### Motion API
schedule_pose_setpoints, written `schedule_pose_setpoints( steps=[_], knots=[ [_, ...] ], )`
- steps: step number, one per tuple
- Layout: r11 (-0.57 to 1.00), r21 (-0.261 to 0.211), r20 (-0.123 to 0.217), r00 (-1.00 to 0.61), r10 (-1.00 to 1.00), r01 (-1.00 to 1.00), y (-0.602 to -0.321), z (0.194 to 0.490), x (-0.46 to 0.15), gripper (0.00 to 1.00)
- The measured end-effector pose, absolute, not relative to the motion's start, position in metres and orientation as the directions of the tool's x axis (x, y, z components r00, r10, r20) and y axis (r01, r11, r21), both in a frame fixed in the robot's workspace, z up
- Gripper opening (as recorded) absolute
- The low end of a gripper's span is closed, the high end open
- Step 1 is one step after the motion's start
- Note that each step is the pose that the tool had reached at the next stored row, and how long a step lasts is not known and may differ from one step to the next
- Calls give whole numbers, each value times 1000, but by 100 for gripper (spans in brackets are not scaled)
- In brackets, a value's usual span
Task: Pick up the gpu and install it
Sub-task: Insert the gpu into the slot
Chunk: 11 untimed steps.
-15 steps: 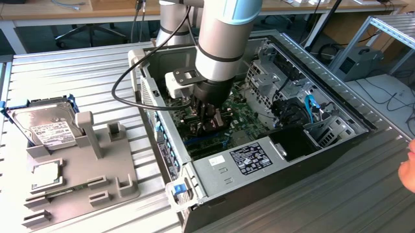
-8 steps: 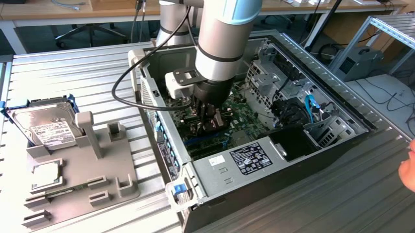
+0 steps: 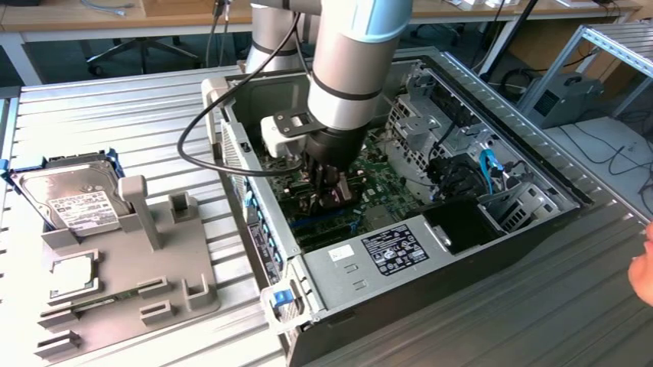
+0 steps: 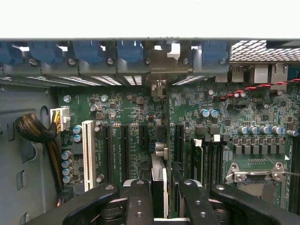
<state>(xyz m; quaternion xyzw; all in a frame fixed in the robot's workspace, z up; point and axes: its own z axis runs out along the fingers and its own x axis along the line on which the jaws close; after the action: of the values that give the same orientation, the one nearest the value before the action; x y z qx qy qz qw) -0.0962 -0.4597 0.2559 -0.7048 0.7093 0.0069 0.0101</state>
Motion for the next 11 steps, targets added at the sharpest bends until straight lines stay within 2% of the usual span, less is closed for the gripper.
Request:
schedule_pose_setpoints(
  steps=[11],
  knots=[
    [6, -4, -24, -6, -1000, -1000, -460, 253, -95, 27]
  ],
)
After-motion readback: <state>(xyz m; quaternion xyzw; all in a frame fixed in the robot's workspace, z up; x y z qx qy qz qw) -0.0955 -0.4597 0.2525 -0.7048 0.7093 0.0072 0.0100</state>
